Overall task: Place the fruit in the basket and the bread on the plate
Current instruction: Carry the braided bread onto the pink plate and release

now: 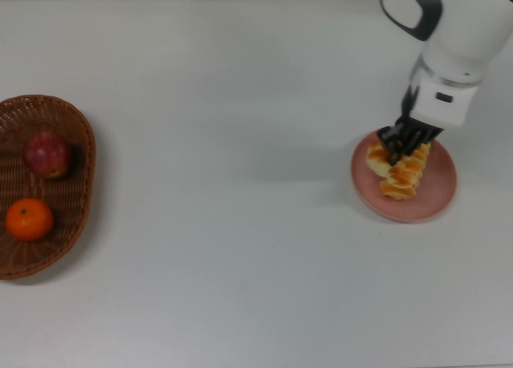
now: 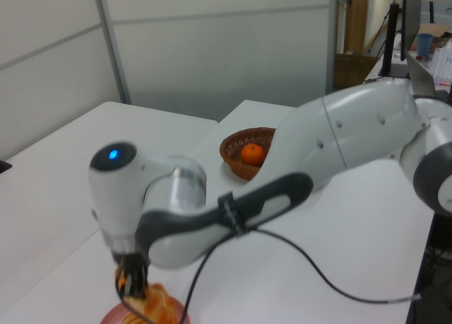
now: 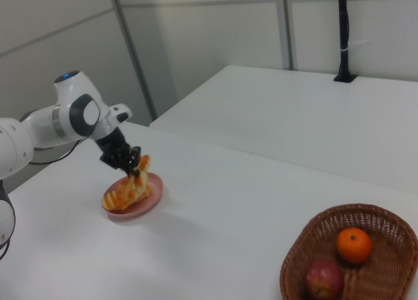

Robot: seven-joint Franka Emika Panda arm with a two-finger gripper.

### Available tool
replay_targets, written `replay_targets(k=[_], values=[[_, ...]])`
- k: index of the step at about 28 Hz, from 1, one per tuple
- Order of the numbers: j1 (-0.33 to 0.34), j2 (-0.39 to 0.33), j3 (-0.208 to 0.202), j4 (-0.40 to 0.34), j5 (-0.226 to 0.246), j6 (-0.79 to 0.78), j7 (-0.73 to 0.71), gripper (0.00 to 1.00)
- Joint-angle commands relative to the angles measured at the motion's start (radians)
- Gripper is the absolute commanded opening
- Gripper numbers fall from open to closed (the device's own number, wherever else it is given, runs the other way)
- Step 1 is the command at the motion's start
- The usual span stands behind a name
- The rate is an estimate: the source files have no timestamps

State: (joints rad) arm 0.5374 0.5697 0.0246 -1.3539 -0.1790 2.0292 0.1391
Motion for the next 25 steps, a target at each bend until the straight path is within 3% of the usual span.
replay_targets(k=[1, 2, 3, 4, 6, 7, 8, 10, 18, 25], values=[[0.016, -0.004, -0.009, -0.051, -0.003, 0.028, 0.013, 0.0], [0.021, -0.004, -0.009, -0.063, -0.01, 0.028, 0.011, 0.04], [0.021, -0.004, -0.009, -0.067, -0.02, 0.026, 0.01, 0.15], [0.023, -0.004, -0.009, -0.073, -0.034, 0.023, 0.011, 0.34], [0.023, -0.004, -0.009, -0.089, -0.066, 0.022, 0.013, 0.89], [0.027, -0.004, -0.009, -0.096, -0.083, 0.023, 0.013, 1.0], [0.041, -0.004, -0.009, -0.099, -0.106, 0.023, 0.022, 1.0], [0.041, -0.004, -0.009, -0.097, -0.109, 0.023, 0.048, 1.0], [0.029, -0.037, -0.022, -0.088, -0.094, 0.016, 0.117, 1.0], [-0.023, -0.138, -0.023, -0.088, 0.007, -0.046, 0.109, 1.0]])
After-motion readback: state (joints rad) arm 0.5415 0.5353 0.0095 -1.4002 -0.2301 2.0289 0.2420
